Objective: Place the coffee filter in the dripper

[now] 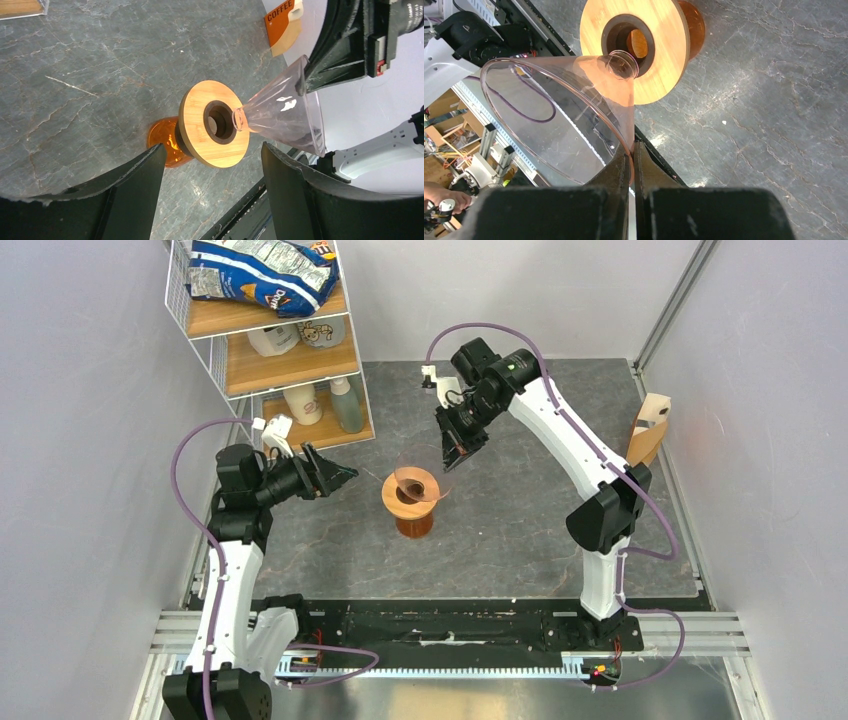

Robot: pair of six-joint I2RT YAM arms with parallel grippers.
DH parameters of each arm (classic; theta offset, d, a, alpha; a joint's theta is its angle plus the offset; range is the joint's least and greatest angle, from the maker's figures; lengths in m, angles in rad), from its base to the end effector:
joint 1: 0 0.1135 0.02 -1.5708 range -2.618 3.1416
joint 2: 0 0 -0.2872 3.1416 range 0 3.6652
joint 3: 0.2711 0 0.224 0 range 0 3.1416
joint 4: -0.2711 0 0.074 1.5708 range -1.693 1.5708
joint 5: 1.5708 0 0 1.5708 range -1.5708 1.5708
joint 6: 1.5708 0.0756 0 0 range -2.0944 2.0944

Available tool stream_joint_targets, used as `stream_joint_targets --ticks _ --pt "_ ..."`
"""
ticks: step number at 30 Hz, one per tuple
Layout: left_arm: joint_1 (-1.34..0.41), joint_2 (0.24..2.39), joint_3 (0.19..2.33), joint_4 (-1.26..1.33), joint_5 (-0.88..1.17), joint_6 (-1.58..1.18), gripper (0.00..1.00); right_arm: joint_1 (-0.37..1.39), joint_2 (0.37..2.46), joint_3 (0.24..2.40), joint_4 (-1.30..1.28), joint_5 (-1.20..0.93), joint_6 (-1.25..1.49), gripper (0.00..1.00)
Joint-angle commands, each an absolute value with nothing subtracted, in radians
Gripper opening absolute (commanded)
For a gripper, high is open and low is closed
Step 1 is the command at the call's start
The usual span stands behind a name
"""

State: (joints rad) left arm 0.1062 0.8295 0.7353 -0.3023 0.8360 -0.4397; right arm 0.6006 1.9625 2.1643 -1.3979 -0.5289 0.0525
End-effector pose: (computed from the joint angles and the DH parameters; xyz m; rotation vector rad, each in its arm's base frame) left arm 0.1666 -0.0386 0.3166 0.0284 1.9675 -1.0350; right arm 0.2920 0.2462 0.3514 -0.9036 2.6787 0.8958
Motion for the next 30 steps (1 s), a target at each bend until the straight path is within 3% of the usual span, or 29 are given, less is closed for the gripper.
stream_joint_targets --ticks 1,9,18,25,30 --pt "0.109 0.816 0.776 -0.261 0.887 -0.447 0.77 0.610 1.960 2.229 -1.352 -0.564 0.096 0.00" --pt "0.062 0.874 1.013 -0.494 0.849 -0.242 0.74 0.625 1.965 2.199 -1.321 -0.559 0.137 0.00" --pt "-0.382 1.069 1.365 -0.823 0.437 -0.006 0.68 0.653 1.924 2.181 -1.300 -0.516 0.149 0.00" --pt "-0.519 1.165 1.480 -0.931 0.202 0.108 0.61 0.659 1.875 2.149 -1.292 -0.506 0.148 0.00" --pt "-0.556 1.201 1.499 -0.946 0.175 0.139 0.58 0.666 1.864 2.143 -1.292 -0.510 0.146 0.00"
